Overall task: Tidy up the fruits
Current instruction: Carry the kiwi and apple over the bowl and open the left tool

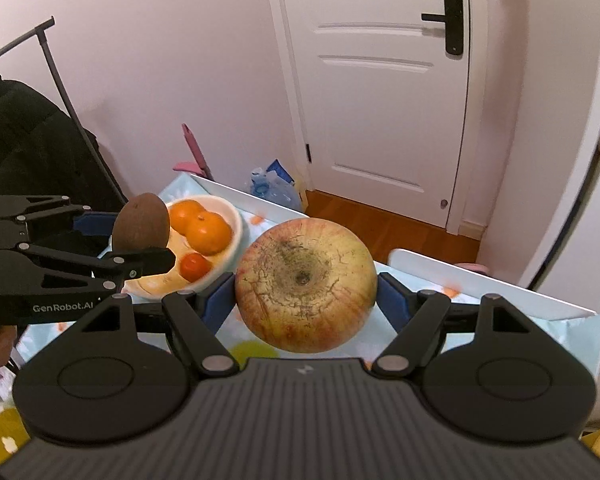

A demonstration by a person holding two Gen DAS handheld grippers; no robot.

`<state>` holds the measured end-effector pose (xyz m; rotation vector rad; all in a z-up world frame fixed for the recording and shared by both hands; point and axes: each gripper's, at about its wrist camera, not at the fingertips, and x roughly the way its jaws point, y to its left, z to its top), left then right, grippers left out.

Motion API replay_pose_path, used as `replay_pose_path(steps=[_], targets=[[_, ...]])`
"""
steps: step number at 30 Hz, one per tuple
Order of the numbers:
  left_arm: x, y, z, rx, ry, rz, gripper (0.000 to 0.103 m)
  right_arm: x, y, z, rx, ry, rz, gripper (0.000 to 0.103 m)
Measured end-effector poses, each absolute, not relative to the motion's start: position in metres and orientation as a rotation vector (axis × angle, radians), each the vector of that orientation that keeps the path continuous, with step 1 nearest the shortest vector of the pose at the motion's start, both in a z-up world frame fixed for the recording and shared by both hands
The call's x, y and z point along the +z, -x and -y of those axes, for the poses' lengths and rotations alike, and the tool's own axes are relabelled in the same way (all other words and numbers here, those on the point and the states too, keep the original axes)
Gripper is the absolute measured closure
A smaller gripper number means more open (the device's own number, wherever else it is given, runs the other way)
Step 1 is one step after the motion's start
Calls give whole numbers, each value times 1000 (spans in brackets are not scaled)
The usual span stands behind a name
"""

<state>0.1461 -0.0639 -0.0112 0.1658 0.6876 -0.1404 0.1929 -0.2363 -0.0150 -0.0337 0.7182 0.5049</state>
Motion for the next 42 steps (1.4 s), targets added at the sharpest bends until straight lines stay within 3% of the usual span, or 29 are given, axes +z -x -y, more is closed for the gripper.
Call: replay_pose_path(steps=[12,25,42], targets=[[-17,-144,-19,-118,-179,-732,44,-16,-190,144,501,-10,-744,12],[-59,-167,-88,-165,-223,-826,44,-43,-208,72,429,-46,-804,12],[-113,-207,-99,-292,-334,-969,44,-74,-231,37,327,-69,-858,12]])
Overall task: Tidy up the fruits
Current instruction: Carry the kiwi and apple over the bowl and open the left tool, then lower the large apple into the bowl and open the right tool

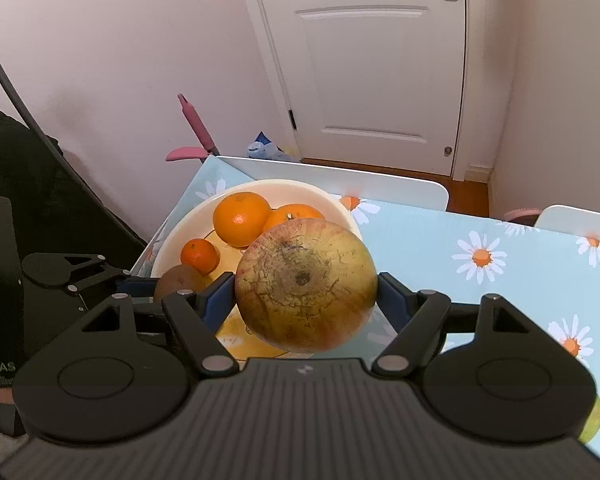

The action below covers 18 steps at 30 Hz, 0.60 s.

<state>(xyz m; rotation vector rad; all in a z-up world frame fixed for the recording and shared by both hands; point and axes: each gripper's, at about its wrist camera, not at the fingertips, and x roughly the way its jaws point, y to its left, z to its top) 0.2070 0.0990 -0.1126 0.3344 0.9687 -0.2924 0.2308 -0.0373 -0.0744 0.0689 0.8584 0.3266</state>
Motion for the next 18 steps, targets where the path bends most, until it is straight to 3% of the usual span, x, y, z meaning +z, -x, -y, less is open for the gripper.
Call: replay_pose_path(steps=[6,7,9,18], targets=[[-117,-203,-93,-315,-381,-961,40,-74,-236,33,329,-55,-871,12],[-116,-201,-93,-316,-378,-952,35,-74,-237,32,333,-53,-873,12],[-111,-196,-94,-312,-378,-925,9,-74,-238,32,346,-44,-873,12],[-96,-174,-100,-231,-321,-891,7,-76,-246,17,427,-12,-893,12]])
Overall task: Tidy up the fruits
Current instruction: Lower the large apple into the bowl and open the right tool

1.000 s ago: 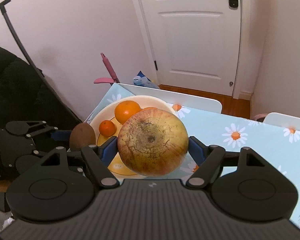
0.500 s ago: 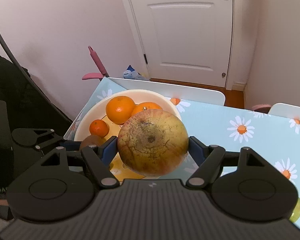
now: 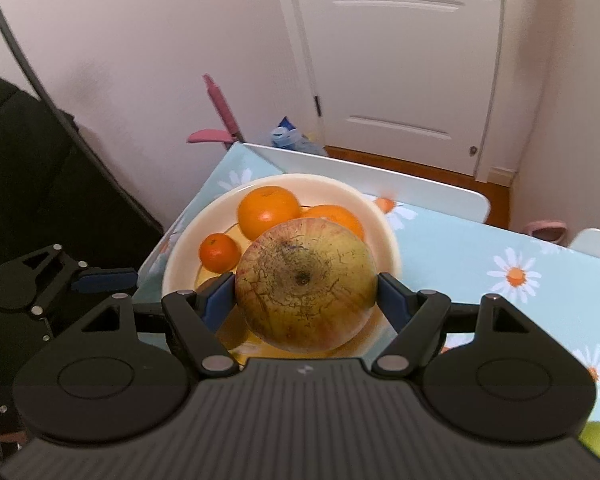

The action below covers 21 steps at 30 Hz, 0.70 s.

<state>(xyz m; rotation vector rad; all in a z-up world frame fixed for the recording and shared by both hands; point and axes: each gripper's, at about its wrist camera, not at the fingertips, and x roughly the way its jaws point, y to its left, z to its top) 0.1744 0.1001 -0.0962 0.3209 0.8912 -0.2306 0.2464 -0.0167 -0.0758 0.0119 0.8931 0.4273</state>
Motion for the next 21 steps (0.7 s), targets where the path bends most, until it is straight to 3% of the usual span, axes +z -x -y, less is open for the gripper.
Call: replay_pose_path(steps=[18,21], targets=[[-91,-143,-115,-117,-226,-856,7,-103,-257,-26,479,54,-861,12],[-92,-140,-114,-125,-237,-849,7,-99,-250,-23,466,55,-813,3]])
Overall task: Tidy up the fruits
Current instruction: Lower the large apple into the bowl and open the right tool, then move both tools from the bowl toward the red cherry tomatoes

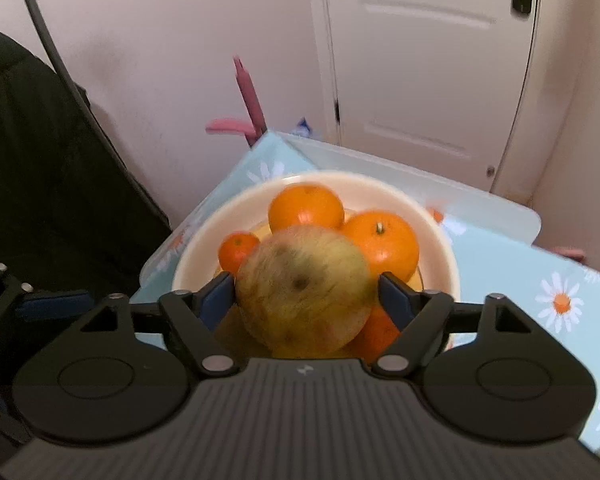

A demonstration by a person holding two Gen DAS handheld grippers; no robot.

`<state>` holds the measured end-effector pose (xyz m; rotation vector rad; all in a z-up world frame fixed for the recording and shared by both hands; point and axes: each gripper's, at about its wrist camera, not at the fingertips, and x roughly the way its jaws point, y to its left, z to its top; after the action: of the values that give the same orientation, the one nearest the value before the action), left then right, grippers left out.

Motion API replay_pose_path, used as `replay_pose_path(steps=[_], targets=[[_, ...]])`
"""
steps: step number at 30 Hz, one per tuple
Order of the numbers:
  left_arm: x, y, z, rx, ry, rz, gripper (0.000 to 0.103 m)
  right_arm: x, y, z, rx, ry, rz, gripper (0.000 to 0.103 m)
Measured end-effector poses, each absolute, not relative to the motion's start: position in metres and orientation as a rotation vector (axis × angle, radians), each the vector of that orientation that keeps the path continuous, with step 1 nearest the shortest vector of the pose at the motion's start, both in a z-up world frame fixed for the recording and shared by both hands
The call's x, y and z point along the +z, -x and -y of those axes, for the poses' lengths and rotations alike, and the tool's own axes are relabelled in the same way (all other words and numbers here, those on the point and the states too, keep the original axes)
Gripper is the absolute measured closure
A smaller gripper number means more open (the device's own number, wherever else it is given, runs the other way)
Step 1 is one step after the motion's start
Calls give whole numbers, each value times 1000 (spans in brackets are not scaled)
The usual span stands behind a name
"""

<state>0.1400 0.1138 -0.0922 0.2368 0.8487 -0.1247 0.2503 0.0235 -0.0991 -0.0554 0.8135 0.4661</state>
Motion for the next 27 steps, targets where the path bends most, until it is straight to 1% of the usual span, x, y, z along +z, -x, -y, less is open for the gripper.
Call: replay_pose_path(steps=[1,3,12,27], targets=[[-92,-139,-114,-128,-239,-848,7,-96,-247,-22,461,55,-787,0],[-93,-138,-113,-131,-239,-849,7,-88,-241,-19,430,62,-743,0],[-85,-132,-115,-152,-229,-834,7,-78,-223,-1,364,19,-769,0],[-51,-117,-99,-234,-245,-733,7,-38,-167,50,238,-52,-718,0]])
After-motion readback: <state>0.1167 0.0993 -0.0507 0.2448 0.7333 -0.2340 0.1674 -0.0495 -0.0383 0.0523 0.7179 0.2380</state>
